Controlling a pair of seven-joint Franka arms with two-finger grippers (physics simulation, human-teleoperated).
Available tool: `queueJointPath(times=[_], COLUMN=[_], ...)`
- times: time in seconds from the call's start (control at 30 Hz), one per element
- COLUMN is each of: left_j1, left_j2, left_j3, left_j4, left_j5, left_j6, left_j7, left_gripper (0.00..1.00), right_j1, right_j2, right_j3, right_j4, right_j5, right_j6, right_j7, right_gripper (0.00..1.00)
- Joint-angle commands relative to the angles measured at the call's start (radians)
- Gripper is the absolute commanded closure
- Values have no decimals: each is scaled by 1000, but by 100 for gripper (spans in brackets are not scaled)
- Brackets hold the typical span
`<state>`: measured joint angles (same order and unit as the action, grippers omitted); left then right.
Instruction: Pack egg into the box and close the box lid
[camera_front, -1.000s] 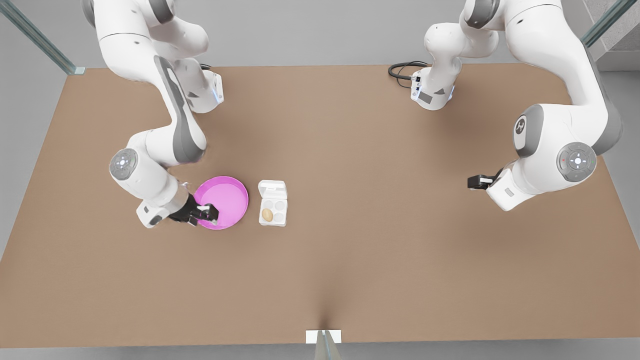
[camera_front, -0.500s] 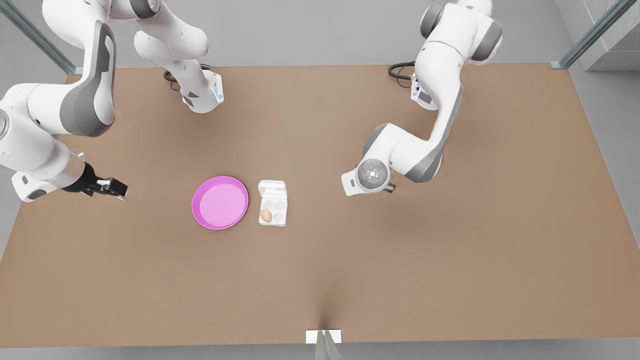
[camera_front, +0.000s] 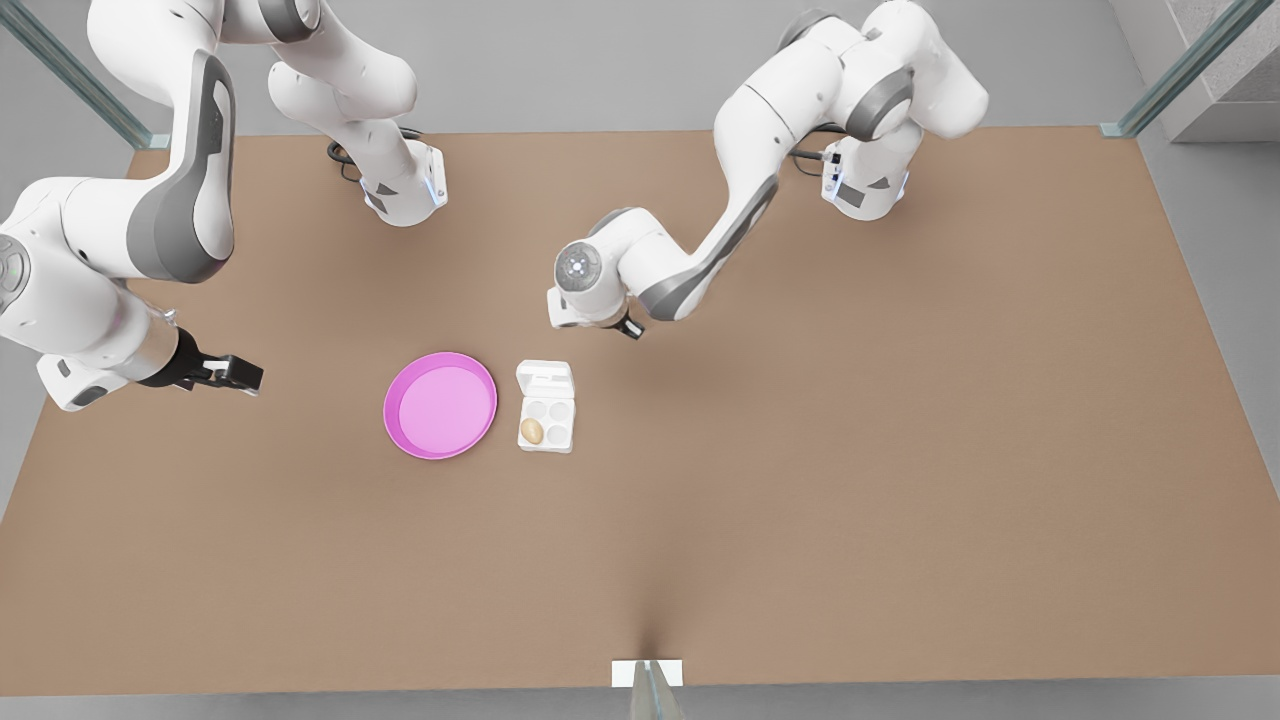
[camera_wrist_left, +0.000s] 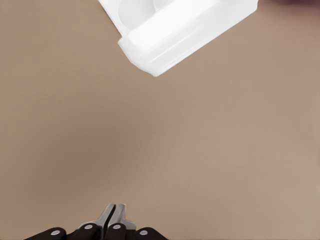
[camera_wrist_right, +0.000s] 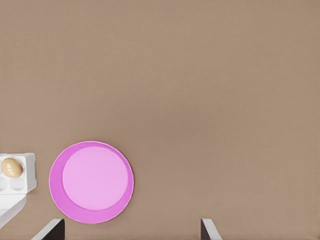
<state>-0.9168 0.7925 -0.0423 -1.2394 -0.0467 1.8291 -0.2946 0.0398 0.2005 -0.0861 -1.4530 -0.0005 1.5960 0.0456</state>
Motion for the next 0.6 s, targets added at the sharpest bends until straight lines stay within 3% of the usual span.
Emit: queueJointPath(times=[0.0,0.27,0.57], left_j1=[-20,-56,-42], left_j2=[59,247,267], left_j3=[-1,4,22], left_j4=[89,388,397], left_j5=[1,4,8], left_j6=[96,111,154], left_j7=[-429,-549,-560], left_gripper=[79,79,79], right_j1=[0,2,5], right_j2=[-1,-1,13], right_j3=[0,0,0], right_j4=[0,2,33], right_j5=[-3,-4,-4], right_j6=[1,-1,-1], right_j7=[-20,-16,-15], right_gripper=[0,0,0])
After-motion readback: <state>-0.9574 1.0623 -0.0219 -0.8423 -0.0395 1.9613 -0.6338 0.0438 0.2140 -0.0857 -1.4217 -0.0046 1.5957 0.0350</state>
